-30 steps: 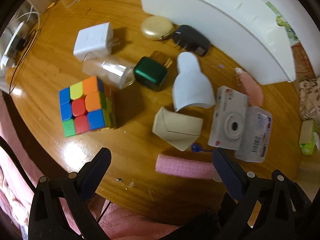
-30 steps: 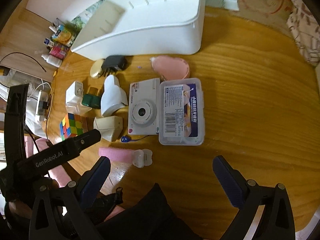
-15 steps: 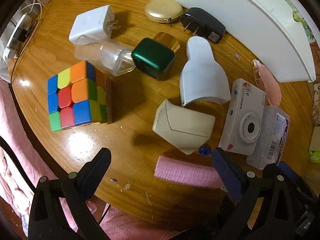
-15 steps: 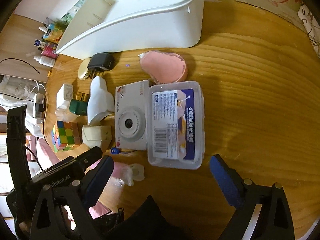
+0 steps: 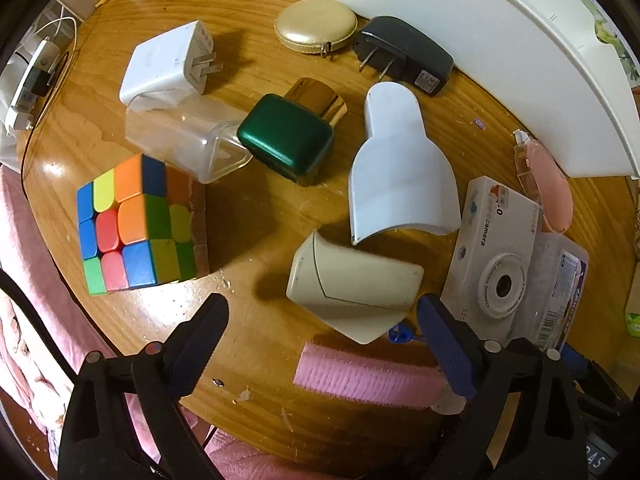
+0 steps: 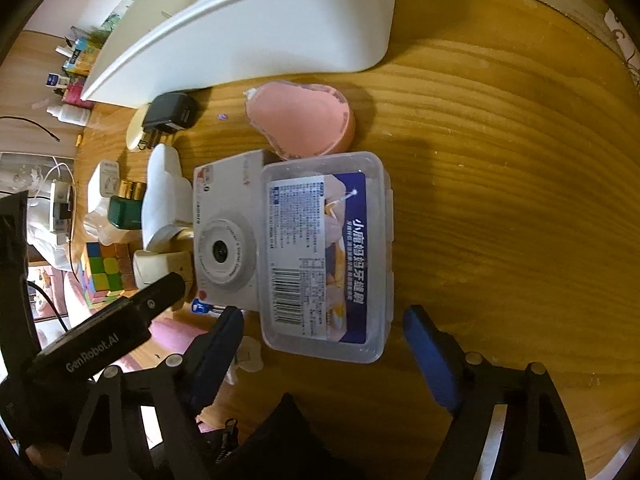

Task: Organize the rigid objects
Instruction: 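Grasp the clear toothbrush box with the right tool while the left tool grasps the beige case, then lift the clear box and beige case with both tools over the white bin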

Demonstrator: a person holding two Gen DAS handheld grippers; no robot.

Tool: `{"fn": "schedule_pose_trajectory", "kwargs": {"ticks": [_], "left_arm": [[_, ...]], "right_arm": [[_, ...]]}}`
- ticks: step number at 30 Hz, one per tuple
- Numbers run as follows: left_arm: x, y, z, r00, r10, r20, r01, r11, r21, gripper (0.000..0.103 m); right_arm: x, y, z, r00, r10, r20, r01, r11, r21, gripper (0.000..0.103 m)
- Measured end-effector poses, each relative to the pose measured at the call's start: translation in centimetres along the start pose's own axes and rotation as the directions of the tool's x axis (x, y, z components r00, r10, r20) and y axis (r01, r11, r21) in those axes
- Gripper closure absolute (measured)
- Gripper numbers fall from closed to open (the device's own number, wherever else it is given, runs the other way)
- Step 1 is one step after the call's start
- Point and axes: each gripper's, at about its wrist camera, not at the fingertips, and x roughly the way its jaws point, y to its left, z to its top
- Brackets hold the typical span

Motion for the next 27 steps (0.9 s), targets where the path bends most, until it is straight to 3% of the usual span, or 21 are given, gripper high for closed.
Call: {"fn": "schedule_pose_trajectory", "kwargs": {"ticks": [10, 15, 22, 27], "left_arm": [[1.5, -1.2, 1.3, 1.000, -0.002, -0.026, 0.002, 1.000, 0.006, 0.021], [2.0, -1.6, 1.9, 0.999, -0.011, -0.034, 0.010, 1.000, -0.006, 0.037], [2.1, -1.8, 2.8, 0.999, -0.023, -0.040, 0.024, 1.000, 0.002, 0.037], [1.8, -0.3, 1.5, 0.999, -0.033, -0.025, 0.033, 0.999, 0.001, 0.037]], "right_arm": [[-0.1, 1.1, 0.9, 0.999, -0.043, 0.028, 0.045, 0.997, -0.065, 0.036], [-0.1, 0.9, 1.1, 0.998, -0.049, 0.035, 0.051, 0.995, -0.084, 0.037], [0.0, 1.1, 1.2, 0.998, -0.056, 0.034, 0.059, 0.994, -0.088, 0.037], [0.2, 1.7, 0.5, 0.997, -0.067, 0.032, 0.069, 0.995, -0.073, 0.037]]}}
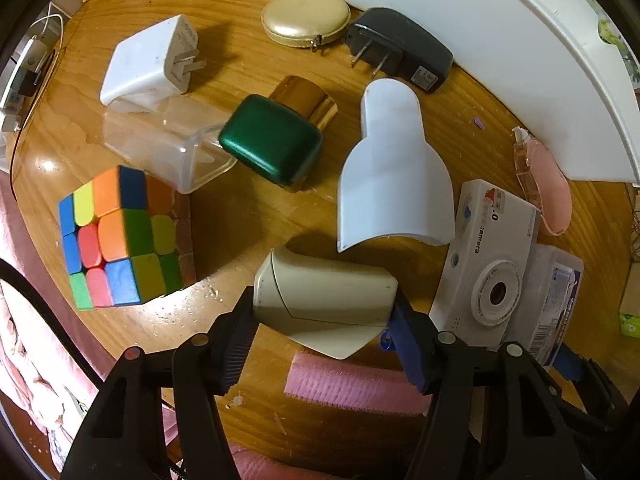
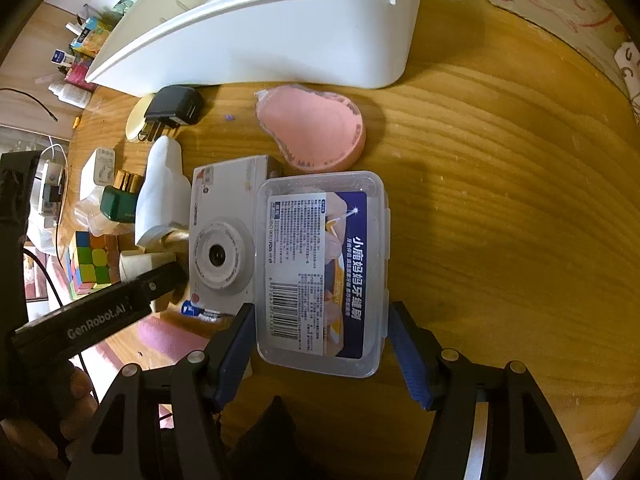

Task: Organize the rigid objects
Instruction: 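Lift the clear box and beige case with both tools over the white bin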

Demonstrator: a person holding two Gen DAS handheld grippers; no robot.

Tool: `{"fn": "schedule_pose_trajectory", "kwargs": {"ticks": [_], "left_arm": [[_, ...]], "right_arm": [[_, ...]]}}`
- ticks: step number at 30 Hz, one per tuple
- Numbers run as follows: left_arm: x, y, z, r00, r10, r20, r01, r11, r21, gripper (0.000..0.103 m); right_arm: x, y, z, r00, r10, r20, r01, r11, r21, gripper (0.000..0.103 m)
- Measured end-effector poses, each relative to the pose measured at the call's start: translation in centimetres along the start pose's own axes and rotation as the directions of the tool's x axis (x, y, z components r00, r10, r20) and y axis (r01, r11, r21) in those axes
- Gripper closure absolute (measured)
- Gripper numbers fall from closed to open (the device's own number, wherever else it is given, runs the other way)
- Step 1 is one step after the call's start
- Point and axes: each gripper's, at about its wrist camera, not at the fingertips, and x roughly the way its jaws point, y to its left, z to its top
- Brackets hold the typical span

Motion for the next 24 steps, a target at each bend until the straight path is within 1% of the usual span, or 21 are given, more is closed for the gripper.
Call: {"fn": "schedule_pose_trajectory", "kwargs": {"ticks": [3, 7, 11, 14, 17, 20, 24], "left_arm": [[-0.7, 0.2, -0.5, 1.000, -0.007, 0.022, 0.006, 1.000, 0.006, 0.037], [-2.2, 0.8, -1.3, 0.998, -0.015, 0.061, 0.014, 1.000, 0.019, 0.037], [-3.8, 1.3, -1.9, 0.992, -0.015, 0.121, 0.011, 0.999, 0.032, 0.037], [-5.1, 1.7, -2.7, 0.984, -0.012, 0.179, 0.004, 0.999, 0.042, 0.037], [-6.4, 1.8, -3.4, 0.971, -0.004, 0.240, -0.014, 0.997, 0.074, 0.037], [-7.2, 1.8, -4.0, 0.961, -0.008, 0.277, -0.020, 0.995, 0.096, 0.037], [-8.7, 2.0, -5.2, 0.936, 0.002, 0.351, -0.052, 0.990, 0.133, 0.037]], "right_arm": [[-0.1, 0.2, -0.3, 1.000, -0.005, 0.004, 0.005, 1.000, 0.004, 0.037], [-0.8, 0.7, -0.8, 0.999, -0.018, 0.038, 0.018, 1.000, -0.002, 0.037], [-1.8, 1.5, -1.8, 0.997, -0.020, 0.069, 0.021, 1.000, -0.015, 0.037], [-2.8, 2.2, -2.8, 0.995, -0.020, 0.102, 0.023, 0.999, -0.031, 0.037], [-3.9, 2.8, -3.7, 0.989, -0.022, 0.147, 0.029, 0.999, -0.043, 0.037], [-4.9, 3.3, -4.4, 0.981, -0.026, 0.190, 0.036, 0.998, -0.048, 0.037], [-6.3, 4.2, -5.3, 0.969, -0.046, 0.244, 0.064, 0.996, -0.068, 0.037]]}}
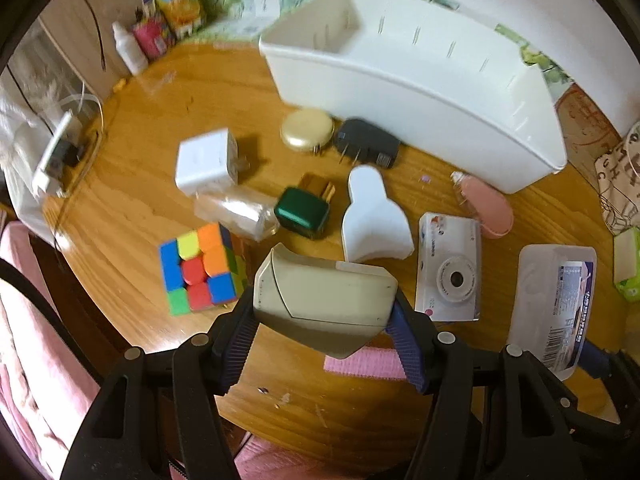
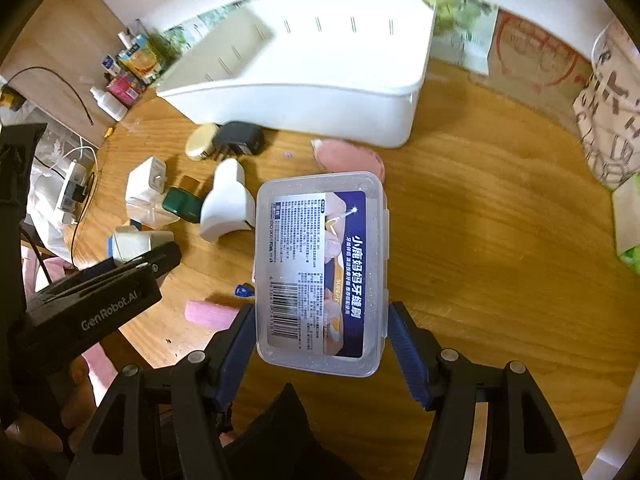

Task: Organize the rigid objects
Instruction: 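Lift the clear box and beige case with both tools over the white bin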

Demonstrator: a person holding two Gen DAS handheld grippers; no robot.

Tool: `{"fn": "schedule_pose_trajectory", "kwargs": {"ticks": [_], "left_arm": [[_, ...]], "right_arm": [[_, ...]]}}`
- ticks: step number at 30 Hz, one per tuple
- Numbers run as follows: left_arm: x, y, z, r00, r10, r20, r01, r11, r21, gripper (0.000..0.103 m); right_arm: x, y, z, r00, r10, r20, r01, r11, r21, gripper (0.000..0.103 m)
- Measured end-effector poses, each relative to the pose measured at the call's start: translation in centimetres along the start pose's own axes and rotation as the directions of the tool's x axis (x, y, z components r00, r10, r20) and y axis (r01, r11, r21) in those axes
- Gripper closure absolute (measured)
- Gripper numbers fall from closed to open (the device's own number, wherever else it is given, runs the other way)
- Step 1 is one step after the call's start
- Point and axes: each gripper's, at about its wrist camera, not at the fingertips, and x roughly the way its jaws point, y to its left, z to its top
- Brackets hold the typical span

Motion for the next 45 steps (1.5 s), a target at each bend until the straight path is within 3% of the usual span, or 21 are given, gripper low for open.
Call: {"fn": "schedule_pose_trajectory", "kwargs": {"ticks": [12, 18, 23, 30, 35, 45], "left_arm": [[-4.8, 0.4, 4.5, 0.984, -0.048, 0.174, 0.035, 0.996, 0.080, 0.037], [-5.8, 0.9, 8.4, 0.968, -0.083, 0.239, 0.052, 0.989, 0.136, 0.037], [-5.9, 0.9, 11.2, 0.962, -0.121, 0.246, 0.073, 0.978, 0.195, 0.037], [-5.0, 0.2, 14.6, 0.957, -0.178, 0.231, 0.111, 0.955, 0.275, 0.037], [-3.4, -0.4, 16.8, 0.956, -0.206, 0.208, 0.131, 0.936, 0.326, 0.037], [1.1, -1.1, 20.3, 0.940, -0.285, 0.187, 0.205, 0.911, 0.359, 0.037]], "right_arm": [[-2.7, 3.3, 2.0, 0.989, -0.021, 0.146, 0.031, 0.997, -0.064, 0.037], [-4.3, 4.8, 4.7, 0.960, -0.057, 0.273, 0.079, 0.995, -0.068, 0.037], [-4.6, 5.7, 6.9, 0.936, -0.076, 0.343, 0.099, 0.994, -0.049, 0.037], [-3.4, 5.6, 10.1, 0.921, -0.106, 0.375, 0.106, 0.994, 0.019, 0.037], [-2.5, 5.0, 12.5, 0.898, -0.128, 0.420, 0.108, 0.992, 0.072, 0.037], [1.5, 3.4, 15.8, 0.857, -0.171, 0.486, 0.122, 0.984, 0.131, 0.037]]}}
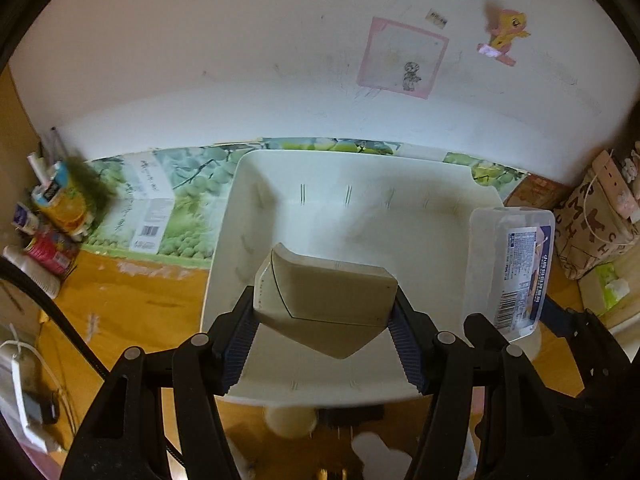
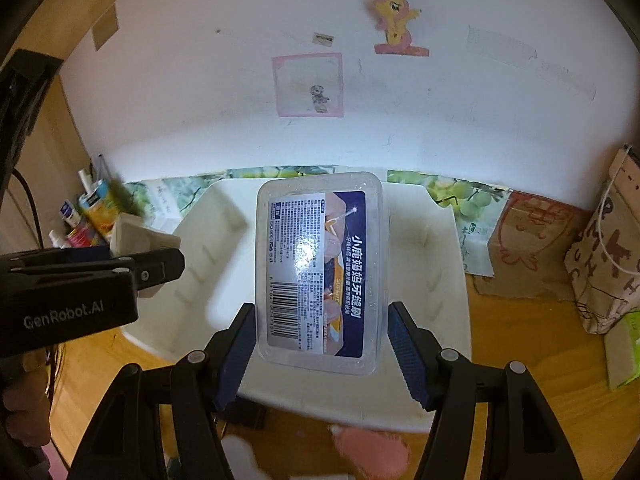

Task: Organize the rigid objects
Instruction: 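Lift the clear box and beige case with both tools over the white bin, then open both tools to drop the clear box and beige case into the bin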

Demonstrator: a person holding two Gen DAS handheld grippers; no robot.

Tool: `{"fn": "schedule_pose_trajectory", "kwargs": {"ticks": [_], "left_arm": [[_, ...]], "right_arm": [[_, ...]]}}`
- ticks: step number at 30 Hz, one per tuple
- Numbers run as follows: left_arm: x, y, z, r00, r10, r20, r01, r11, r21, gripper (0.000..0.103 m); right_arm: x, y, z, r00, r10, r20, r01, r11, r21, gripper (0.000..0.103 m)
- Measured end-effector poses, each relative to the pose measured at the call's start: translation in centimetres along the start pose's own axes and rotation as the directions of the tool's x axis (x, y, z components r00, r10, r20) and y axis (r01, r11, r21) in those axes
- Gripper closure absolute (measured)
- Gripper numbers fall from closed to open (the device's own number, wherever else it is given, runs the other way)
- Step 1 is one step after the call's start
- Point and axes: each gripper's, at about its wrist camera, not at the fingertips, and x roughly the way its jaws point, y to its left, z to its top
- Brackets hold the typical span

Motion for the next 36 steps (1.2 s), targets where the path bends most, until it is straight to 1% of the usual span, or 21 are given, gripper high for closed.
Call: {"fn": "schedule_pose_trajectory", "kwargs": {"ticks": [4, 9, 13, 14, 15, 17, 18, 21, 27, 30, 34, 36], "left_arm": [[1.7, 0.3, 0.0, 1.000, -0.013, 0.005, 0.013, 1.000, 0.001, 0.037], [3.1, 0.4, 0.0, 0.998, -0.053, -0.017, 0.052, 0.999, -0.004, 0.036], [3.7, 0.3, 0.0, 0.994, -0.092, -0.050, 0.093, 0.996, 0.001, 0.036], [3.9, 0.3, 0.0, 0.994, -0.094, -0.057, 0.095, 0.995, 0.005, 0.035], [3.8, 0.2, 0.0, 0.994, -0.095, -0.057, 0.096, 0.995, 0.006, 0.032], [3.5, 0.3, 0.0, 0.994, -0.101, -0.042, 0.101, 0.995, 0.004, 0.027], [3.2, 0.3, 0.0, 0.993, -0.110, -0.033, 0.110, 0.994, 0.002, 0.025], [2.5, 0.3, 0.0, 0.991, -0.132, -0.014, 0.132, 0.991, 0.005, 0.022], [0.1, 0.7, -0.1, 0.986, -0.154, 0.058, 0.154, 0.988, 0.016, 0.022], [-1.5, 1.3, -0.2, 0.979, -0.174, 0.106, 0.173, 0.985, 0.013, 0.022], [-3.7, 2.2, -0.4, 0.969, -0.188, 0.161, 0.188, 0.982, 0.011, 0.022], [-4.9, 2.7, -0.7, 0.962, -0.196, 0.190, 0.197, 0.980, 0.013, 0.022]], "right_arm": [[1.4, -0.2, -0.2, 1.000, -0.010, 0.021, 0.009, 1.000, 0.016, 0.037], [2.7, -0.5, -0.4, 0.999, -0.028, 0.018, 0.027, 0.999, 0.026, 0.037], [2.8, -0.5, -0.2, 0.999, -0.030, 0.028, 0.030, 0.999, 0.020, 0.037], [2.8, -0.5, -0.2, 0.999, -0.028, 0.030, 0.027, 0.999, 0.023, 0.037], [2.8, -0.4, -0.1, 0.999, -0.023, 0.030, 0.022, 0.999, 0.026, 0.037], [2.7, -0.4, 0.0, 0.999, -0.023, 0.032, 0.022, 0.999, 0.030, 0.029], [2.5, -0.3, 0.0, 0.999, -0.021, 0.035, 0.020, 0.999, 0.031, 0.028], [1.9, -0.2, 0.2, 0.999, -0.018, 0.049, 0.016, 0.999, 0.039, 0.023], [0.2, 0.0, 0.6, 0.995, -0.031, 0.092, 0.027, 0.998, 0.052, 0.022], [-1.1, 0.1, 0.8, 0.991, -0.042, 0.125, 0.034, 0.998, 0.062, 0.022], [-3.4, 0.3, 0.9, 0.981, -0.044, 0.189, 0.029, 0.996, 0.086, 0.021], [-4.9, 0.5, 0.8, 0.970, -0.057, 0.236, 0.033, 0.994, 0.101, 0.021]]}}
